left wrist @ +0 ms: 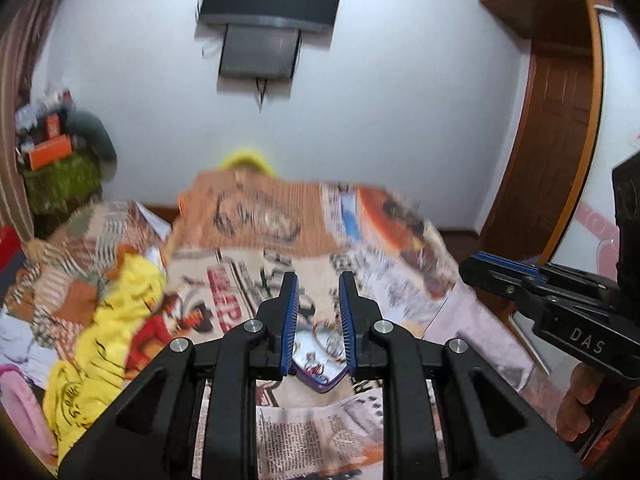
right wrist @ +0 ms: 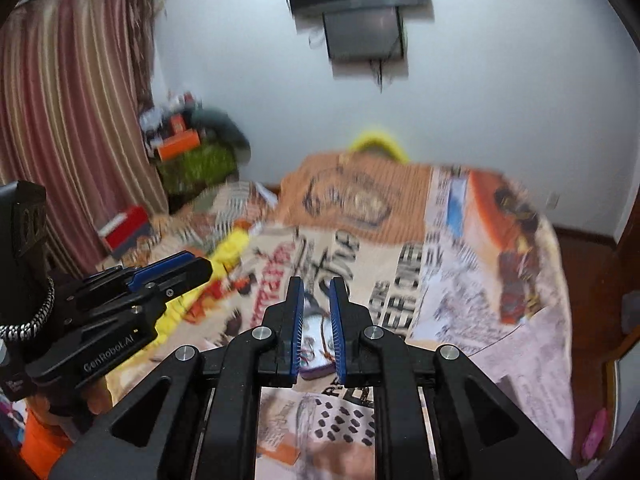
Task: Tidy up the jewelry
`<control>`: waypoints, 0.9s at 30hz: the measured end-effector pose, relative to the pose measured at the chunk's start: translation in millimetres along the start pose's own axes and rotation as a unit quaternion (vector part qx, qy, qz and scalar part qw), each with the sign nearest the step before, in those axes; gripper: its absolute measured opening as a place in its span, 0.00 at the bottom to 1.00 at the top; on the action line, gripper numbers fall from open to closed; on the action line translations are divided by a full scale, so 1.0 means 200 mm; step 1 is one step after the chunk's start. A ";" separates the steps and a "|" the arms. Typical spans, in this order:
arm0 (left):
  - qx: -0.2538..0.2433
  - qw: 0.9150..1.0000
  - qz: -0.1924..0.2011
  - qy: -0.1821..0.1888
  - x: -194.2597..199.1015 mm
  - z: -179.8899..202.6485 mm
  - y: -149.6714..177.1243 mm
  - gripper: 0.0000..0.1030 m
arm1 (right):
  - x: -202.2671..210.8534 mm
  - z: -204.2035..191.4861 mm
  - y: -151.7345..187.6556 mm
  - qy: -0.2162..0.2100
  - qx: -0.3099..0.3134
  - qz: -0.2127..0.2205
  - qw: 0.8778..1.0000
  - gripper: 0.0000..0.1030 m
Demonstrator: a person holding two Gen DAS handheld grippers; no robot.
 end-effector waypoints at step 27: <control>-0.037 0.981 0.161 -0.102 0.88 0.24 -0.13 0.91 | 0.84 -0.22 0.03 0.012 0.005 0.215 0.977 0.82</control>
Point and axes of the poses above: each gripper's, at about its wrist camera, not at the fingertips, and x roughly against the way its jaws point, z to its right, y to its underside, the point moved 8 cm from there along -x, roughly the way its jaws point, and after that the axes turned 13 degrees about -x, right-handed, at the moved point
